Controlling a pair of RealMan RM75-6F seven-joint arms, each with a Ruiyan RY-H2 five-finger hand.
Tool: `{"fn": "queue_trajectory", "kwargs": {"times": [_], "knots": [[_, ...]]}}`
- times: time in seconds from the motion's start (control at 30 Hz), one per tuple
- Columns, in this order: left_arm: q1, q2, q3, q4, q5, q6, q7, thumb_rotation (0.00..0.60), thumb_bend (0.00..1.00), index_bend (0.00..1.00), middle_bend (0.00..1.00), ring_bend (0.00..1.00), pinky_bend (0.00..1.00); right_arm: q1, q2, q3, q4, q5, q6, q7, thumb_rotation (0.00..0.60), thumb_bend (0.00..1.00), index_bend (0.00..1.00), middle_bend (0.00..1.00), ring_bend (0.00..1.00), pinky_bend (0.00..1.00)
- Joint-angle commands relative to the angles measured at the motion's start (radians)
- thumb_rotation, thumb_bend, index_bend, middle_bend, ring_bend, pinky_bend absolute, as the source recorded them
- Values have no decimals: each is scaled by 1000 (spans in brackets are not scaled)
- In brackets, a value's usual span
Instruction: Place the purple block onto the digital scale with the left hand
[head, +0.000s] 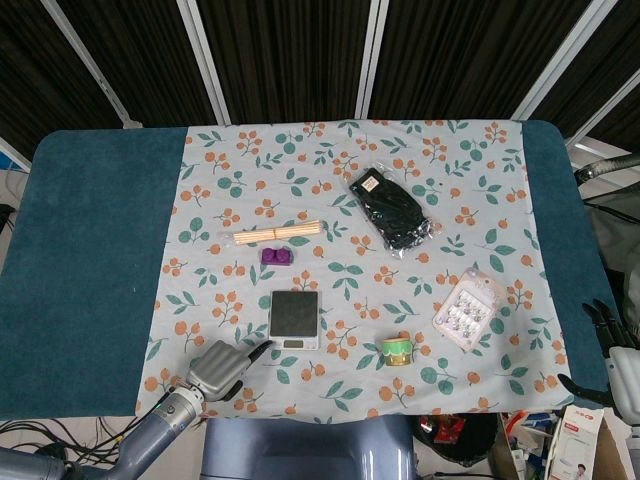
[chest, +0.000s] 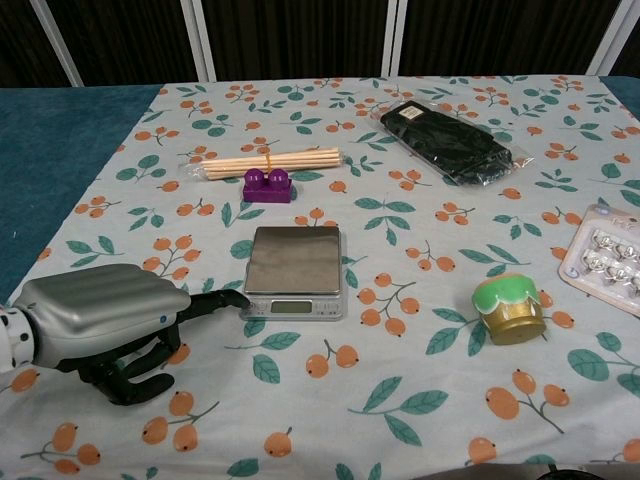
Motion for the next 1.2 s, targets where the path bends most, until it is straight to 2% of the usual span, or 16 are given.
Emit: {"fn": "queue_trajectory", "kwargs": {"times": [0.03, 0.47, 0.87, 1.03, 1.2], "knots": [[2, -3, 0, 2, 8, 5, -1, 600, 451, 54, 782, 769, 720, 0, 0, 0, 0, 0, 0, 0, 600, 75, 0, 0, 128, 180], [-5, -9, 8, 11, 0, -10, 5, 600, 452, 85, 782, 769, 720, 0, 1, 0, -3, 5, -4, 0, 600, 75, 0, 0, 128, 180], [-13, -16, 16, 25, -28, -15, 28, 600, 452, 173, 782, 769, 720, 0, 3, 0, -6, 7, -7, 2, 600, 75, 0, 0, 128, 180], [-19, -19, 18, 24, -51, -14, 46, 600, 451, 110, 776, 768, 720, 1, 4, 0, -6, 9, -9, 2, 600, 75, 0, 0, 128, 180], [-5, -9, 12, -9, -8, 25, 25, 600, 448, 24, 767, 767, 720, 1, 4, 0, -8, 11, -11, -1, 600, 74, 0, 0, 128, 180]]}}
